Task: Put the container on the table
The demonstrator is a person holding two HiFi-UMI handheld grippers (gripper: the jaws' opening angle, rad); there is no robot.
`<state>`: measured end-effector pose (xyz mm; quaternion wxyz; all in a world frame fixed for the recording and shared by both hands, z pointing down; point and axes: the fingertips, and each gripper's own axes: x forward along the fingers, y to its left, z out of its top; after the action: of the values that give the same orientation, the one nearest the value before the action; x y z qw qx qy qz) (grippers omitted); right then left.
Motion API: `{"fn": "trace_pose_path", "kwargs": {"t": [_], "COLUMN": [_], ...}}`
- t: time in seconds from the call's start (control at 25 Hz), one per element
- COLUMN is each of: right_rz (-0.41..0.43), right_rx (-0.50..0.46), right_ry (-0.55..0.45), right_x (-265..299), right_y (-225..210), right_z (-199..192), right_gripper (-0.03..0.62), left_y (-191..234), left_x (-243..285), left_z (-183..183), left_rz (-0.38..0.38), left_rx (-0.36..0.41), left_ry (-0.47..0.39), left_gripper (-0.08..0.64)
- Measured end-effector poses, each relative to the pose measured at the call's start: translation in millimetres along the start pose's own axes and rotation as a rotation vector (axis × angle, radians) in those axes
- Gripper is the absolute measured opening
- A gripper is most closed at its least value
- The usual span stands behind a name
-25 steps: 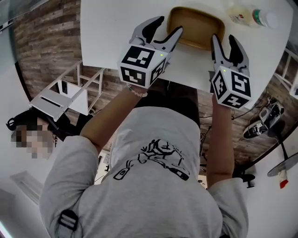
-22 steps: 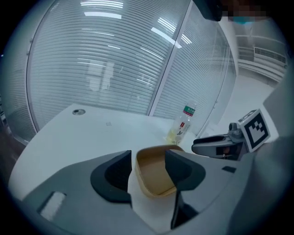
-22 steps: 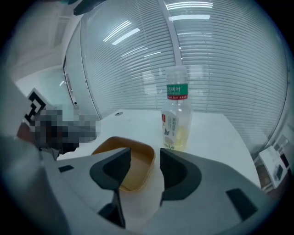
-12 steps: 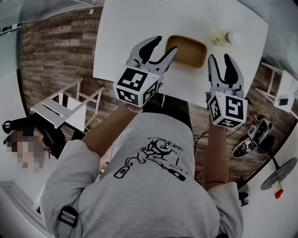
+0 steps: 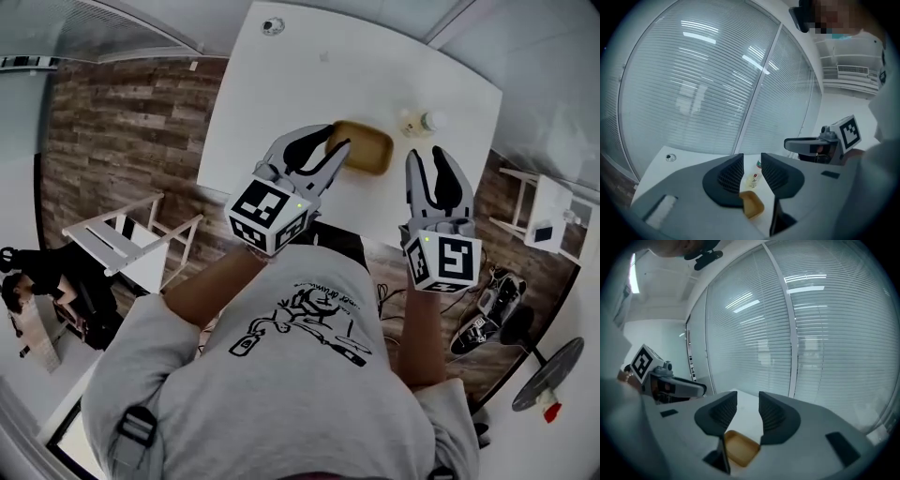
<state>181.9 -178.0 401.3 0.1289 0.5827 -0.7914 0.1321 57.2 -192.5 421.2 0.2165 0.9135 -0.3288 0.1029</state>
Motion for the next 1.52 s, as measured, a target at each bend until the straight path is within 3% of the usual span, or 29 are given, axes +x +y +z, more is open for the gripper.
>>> {"fn": "trace_pose_path", "kwargs": {"t": [0.92,1.52], "right_rz": [0.081,0.090], "right_rx": [-0.080,-0.114], "right_ry": [-0.190,-0.223], "right_x": [-81.6,-96.9], "right_y": [46.1,68.5], "right_z": [118.9,151.0], "right_gripper": [0.083,0.052], "left_y": [-50.2,-62.8], "left_x": [-76.4,-99.1], "left_z": [99.8,131.4], "left_rz": [-0.064,-0.087], "left_rx": [0.003,0.039], "left_ry": [-0.178,-0.248], "left_gripper": [0.067,0.055]}}
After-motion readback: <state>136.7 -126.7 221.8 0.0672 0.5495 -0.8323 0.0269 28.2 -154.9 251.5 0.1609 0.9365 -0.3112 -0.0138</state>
